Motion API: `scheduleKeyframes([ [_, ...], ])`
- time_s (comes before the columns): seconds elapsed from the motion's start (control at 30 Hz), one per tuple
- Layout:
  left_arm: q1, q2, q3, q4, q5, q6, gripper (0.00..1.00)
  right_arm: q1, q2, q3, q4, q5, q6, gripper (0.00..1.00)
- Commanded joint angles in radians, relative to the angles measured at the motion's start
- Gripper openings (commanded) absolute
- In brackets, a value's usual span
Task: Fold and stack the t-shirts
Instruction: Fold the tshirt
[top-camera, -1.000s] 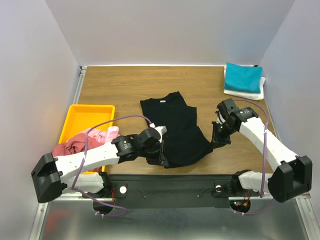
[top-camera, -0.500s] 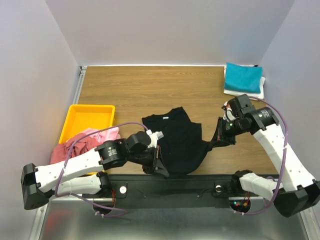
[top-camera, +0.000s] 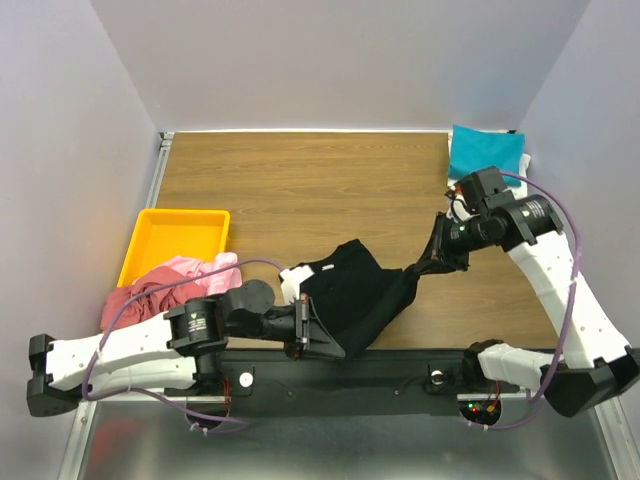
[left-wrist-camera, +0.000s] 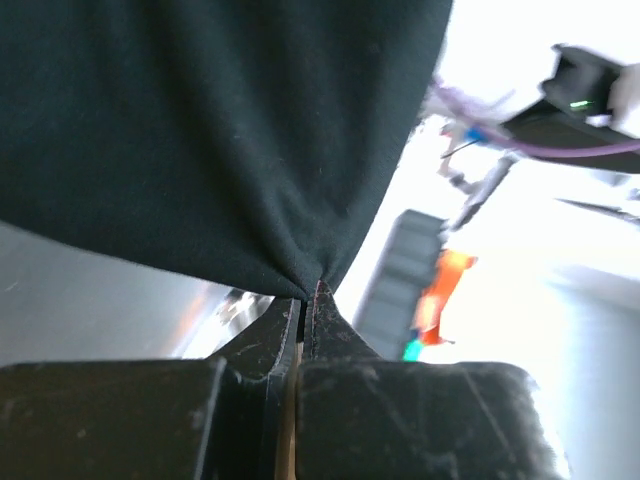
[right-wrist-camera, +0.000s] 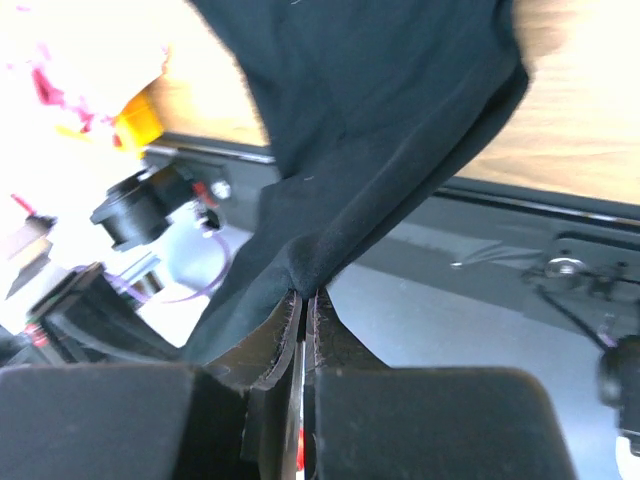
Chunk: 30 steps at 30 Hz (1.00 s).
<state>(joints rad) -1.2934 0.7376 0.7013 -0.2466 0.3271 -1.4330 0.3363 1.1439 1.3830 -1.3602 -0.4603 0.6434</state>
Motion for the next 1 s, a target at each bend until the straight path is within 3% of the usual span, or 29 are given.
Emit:
scheduleKeyframes([
  [0.0, 0.02, -0.092, -0.109, 0.177, -0.046, -0.125, 0.0, 0.009, 0.046, 0.027, 0.024, 0.098, -0.048, 0.0],
  [0.5, 0.204, -0.175, -0.324, 0.308, 0.016, -0.119, 0.0, 0.009, 0.195, -0.013, 0.289, 0.137, -0.08, 0.0],
  [0.97, 0.336, -0.28, -0.43, 0.313, 0.012, -0.125, 0.0, 0.009, 0.404, 0.125, 0.389, 0.16, -0.154, 0.0],
])
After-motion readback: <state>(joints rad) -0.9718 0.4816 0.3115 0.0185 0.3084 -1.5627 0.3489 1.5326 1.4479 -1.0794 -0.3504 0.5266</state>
